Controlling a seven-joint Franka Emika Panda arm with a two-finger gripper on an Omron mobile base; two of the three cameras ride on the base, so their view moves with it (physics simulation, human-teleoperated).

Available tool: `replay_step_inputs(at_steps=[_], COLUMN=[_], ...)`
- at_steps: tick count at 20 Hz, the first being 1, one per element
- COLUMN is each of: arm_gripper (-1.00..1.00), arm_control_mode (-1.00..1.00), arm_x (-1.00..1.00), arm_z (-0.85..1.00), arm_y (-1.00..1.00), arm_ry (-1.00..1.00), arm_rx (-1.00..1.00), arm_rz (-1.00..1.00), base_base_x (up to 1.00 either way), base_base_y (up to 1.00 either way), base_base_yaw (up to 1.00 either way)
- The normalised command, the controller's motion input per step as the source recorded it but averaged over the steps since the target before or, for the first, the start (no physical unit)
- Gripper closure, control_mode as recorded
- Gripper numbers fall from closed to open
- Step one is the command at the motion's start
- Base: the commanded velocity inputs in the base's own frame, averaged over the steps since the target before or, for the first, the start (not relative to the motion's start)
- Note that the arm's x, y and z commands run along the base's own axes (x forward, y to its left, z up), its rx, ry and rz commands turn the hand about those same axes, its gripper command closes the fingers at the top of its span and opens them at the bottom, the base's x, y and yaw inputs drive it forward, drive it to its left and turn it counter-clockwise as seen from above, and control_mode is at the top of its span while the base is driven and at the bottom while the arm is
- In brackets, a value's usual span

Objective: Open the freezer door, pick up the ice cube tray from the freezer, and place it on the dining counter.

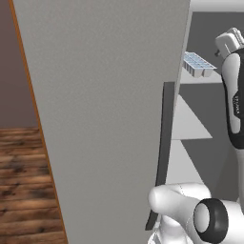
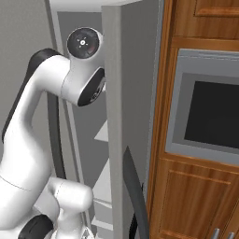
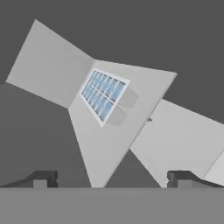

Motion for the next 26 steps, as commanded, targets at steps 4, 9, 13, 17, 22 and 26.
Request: replay_step_inputs(at_steps=[4,9,13,17,22,26], arm_gripper=[-1.0,-1.0,-1.0,-1.0,-1.0,-1.0], arm_control_mode=[-1.0,-1.0,-1.0,-1.0,-1.0,-1.0], arm_x=[0.46,0.33,0.45,0.58,0.58,0.56], arm_z=[-0.22,-0.25,-0.28,-0.16,-0.02,0.0], arm_y=[-0.19,-0.37,-0.23,-0.06,0.0,0.0], arm_ry=[0.09,0.05,0.0,0.03,0.08,0.08], arm_rx=[0.1,0.11,0.02,0.01,0.01,0.02], arm_rz=[0.0,0.02,0.02,0.0,0.0,0.0], base_base_x=[0.0,0.0,0.0,0.0,0.0,0.0], base_base_y=[0.0,0.0,0.0,0.0,0.0,0.0], base_base_yaw=[0.0,0.0,0.0,0.0,0.0,0.0])
